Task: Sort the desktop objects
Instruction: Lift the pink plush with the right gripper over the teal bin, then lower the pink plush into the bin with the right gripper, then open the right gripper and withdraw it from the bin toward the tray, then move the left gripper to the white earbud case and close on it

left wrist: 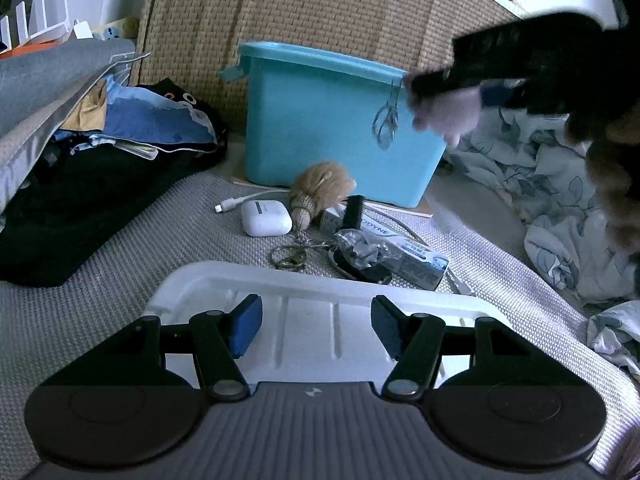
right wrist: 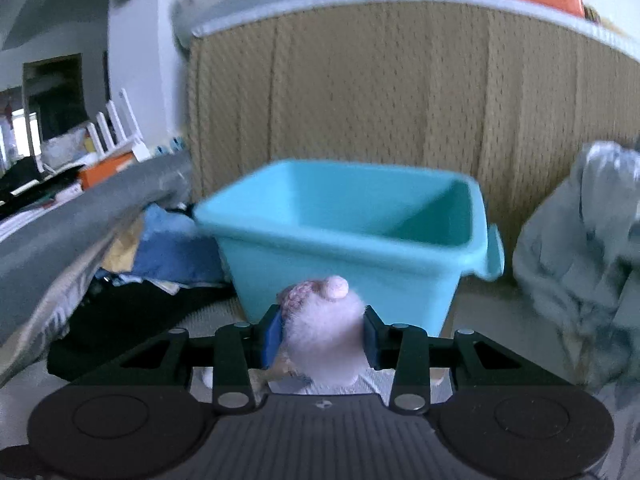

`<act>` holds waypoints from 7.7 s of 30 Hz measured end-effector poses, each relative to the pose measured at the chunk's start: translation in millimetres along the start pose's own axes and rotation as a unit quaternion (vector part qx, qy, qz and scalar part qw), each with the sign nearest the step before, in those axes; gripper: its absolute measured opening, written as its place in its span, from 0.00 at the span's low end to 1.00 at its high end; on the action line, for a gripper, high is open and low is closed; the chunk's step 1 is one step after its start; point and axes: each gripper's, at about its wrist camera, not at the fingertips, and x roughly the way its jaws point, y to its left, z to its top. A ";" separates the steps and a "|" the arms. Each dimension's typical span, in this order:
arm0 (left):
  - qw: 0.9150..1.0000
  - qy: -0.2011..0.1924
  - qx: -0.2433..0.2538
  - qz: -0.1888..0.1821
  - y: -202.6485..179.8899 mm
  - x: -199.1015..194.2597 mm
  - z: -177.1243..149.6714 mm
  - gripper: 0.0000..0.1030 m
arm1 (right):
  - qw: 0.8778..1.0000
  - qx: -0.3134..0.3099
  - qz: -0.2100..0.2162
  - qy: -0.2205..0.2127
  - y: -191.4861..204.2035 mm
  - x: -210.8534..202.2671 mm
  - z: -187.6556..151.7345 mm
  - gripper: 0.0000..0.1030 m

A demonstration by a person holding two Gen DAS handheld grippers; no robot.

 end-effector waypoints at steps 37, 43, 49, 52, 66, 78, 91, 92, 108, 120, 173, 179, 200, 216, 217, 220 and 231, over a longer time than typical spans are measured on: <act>1.000 0.001 0.000 -0.007 -2.6 1.2 0.4 0.62 | 0.987 0.134 -0.090 0.004 -36.6 104.1 69.9 0.43; 1.000 0.000 -0.007 -0.005 0.3 -0.6 0.9 0.62 | 0.989 0.107 -0.095 0.018 -26.2 112.2 68.7 0.43; 1.000 -0.007 -0.008 0.002 2.6 -3.2 0.1 0.62 | 0.988 0.121 -0.098 0.009 -25.8 109.5 64.4 0.43; 1.000 -0.015 -0.009 0.005 3.2 -5.7 0.6 0.62 | 0.988 0.119 -0.098 0.010 -27.0 109.7 64.3 0.43; 0.999 -0.045 0.007 0.007 -3.3 -10.8 1.6 0.62 | 0.990 0.119 -0.073 0.014 -45.6 107.1 62.8 0.43; 0.999 -0.039 0.024 0.007 -9.5 -10.8 -1.9 0.62 | 0.994 0.095 -0.060 0.016 -43.3 110.0 61.5 0.44; 0.998 -0.050 0.025 0.011 -9.9 -13.5 -1.1 0.65 | 0.993 0.095 -0.067 0.013 -42.2 107.5 61.5 0.44; 0.998 -0.050 0.025 0.011 -10.1 -13.6 -1.2 0.65 | 0.993 0.097 -0.066 0.012 -43.2 106.4 61.8 0.44; 0.997 -0.062 0.035 0.021 -11.0 -18.2 0.6 0.65 | 0.991 0.111 -0.015 -0.076 -69.6 6.2 32.8 0.44; 0.995 -0.096 0.040 0.012 -14.0 -30.7 1.0 0.65 | 0.988 0.131 -0.005 -0.076 -85.7 -105.7 -91.8 0.44; 0.996 0.010 0.073 0.045 -19.6 37.4 59.5 0.65 | 0.993 0.107 0.027 -0.030 -47.9 -93.6 -188.2 0.44; 0.992 0.051 0.088 0.078 -9.9 66.7 73.0 0.65 | 0.993 0.112 0.028 -0.029 -49.5 -93.7 -188.1 0.44; 0.987 0.106 0.065 0.100 2.5 120.4 79.3 0.47 | 0.993 0.116 0.031 -0.018 -50.5 -88.7 -190.3 0.44; 0.985 0.111 0.088 0.103 5.9 124.9 86.4 0.47 | 0.992 0.118 0.034 -0.017 -50.7 -89.1 -191.4 0.44; 0.984 0.110 0.090 0.103 6.7 122.1 87.0 0.47 | 0.992 0.118 0.034 -0.017 -51.0 -89.3 -191.4 0.44; 0.985 0.105 0.084 0.105 11.3 112.0 87.8 0.47 | 0.992 0.117 0.035 -0.018 -50.5 -89.1 -190.8 0.44; 0.987 0.099 0.081 0.096 11.4 87.9 95.8 0.36 | 0.993 0.113 0.036 -0.018 -49.1 -89.3 -190.0 0.44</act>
